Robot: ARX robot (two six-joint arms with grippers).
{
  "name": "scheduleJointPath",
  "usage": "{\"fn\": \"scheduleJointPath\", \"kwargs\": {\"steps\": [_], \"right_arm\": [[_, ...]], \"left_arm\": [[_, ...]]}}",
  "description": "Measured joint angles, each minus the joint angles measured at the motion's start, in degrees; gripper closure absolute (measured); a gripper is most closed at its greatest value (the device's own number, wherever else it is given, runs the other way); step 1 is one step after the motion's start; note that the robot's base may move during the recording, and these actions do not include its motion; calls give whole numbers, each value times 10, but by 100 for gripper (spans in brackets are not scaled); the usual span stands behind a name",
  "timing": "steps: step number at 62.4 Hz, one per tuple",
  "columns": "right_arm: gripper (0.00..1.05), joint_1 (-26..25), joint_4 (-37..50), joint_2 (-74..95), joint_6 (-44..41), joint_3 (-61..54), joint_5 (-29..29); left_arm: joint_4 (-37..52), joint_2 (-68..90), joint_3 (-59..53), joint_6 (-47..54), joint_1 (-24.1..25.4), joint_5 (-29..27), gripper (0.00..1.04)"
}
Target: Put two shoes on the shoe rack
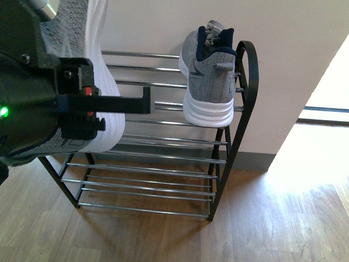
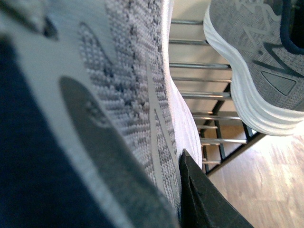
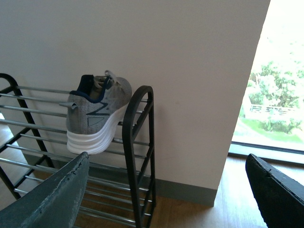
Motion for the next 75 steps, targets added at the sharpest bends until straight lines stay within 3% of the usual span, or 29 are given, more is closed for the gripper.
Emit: {"fn": "scheduleJointPath", "kwargs": {"steps": [23,39,75], "right_arm": [[9,0,0,0,0,0,0],[9,0,0,0,0,0,0],[9,0,0,0,0,0,0]], "left_arm": [[-162,150,228,-19,71,109,102],[-213,271,351,-63,78,155,102],[-270,353,480,-130,44,142,102]]}}
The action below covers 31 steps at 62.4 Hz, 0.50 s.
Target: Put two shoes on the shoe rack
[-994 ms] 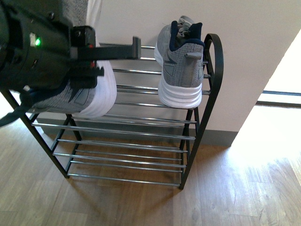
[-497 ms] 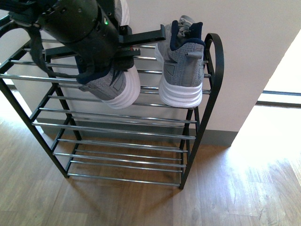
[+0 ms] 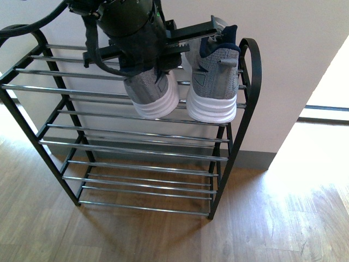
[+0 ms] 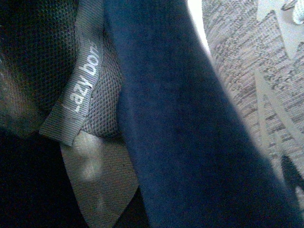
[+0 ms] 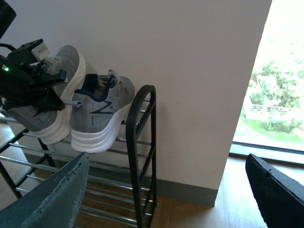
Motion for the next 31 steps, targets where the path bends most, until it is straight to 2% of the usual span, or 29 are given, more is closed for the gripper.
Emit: {"fn": "scheduleJointPath", "kwargs": {"steps": [23,25,28,31], "right_arm": [[9,0,0,0,0,0,0],[9,0,0,0,0,0,0],[9,0,0,0,0,0,0],[9,0,0,0,0,0,0]], "left_arm": [[-24,23,41,0,-11,0,101],[-24,23,41,0,-11,1,99],[-24,23,44,2,-11,2,87],[-24,23,48,2,-11,5,80]]}}
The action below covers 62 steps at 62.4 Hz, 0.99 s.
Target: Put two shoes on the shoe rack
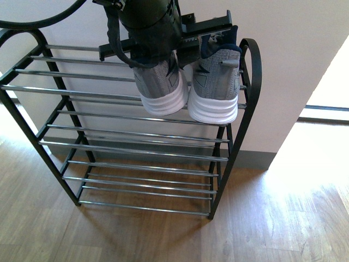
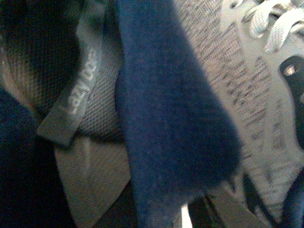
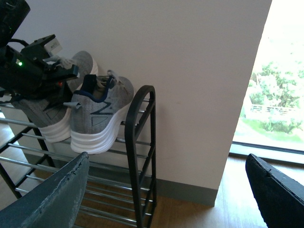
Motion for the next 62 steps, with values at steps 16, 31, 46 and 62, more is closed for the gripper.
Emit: {"fn": "scheduleJointPath", "kwargs": {"steps": [16,31,46,62], "right_arm": [[9,0,0,0,0,0,0],[9,0,0,0,0,0,0],[9,0,0,0,0,0,0],[9,0,0,0,0,0,0]], "left_arm": [[10,-1,14,17,-4,7,36],[2,-11,31,21,0,5,10],[-17,-22,71,21,11,2,9],[38,-87,32,37,3,-29,9]]}}
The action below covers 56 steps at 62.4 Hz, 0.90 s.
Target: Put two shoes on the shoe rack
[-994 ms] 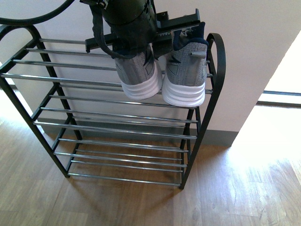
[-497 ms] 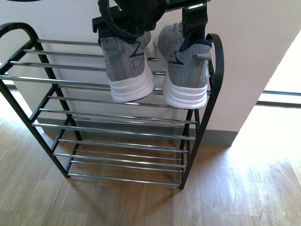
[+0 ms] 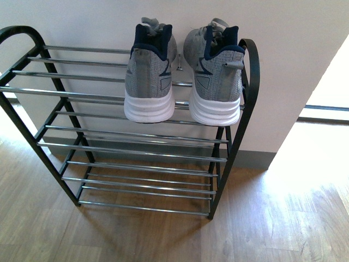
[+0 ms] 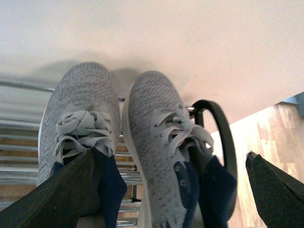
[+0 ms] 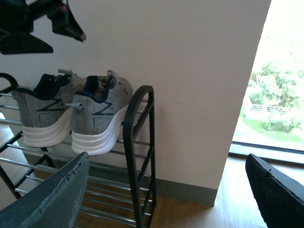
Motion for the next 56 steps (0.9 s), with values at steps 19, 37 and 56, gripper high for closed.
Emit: {"fn": "scheduleJointPath", "kwargs": {"steps": [19,37,56], "right_arm": [[9,0,0,0,0,0,0],[9,0,0,0,0,0,0],[9,0,0,0,0,0,0]], "left_arm": [[203,-263,-304,71,-67,-165,9],[354,-405,-526,82,-82,-263,9],[475,-483,-679,211,-32,-262,42]]}}
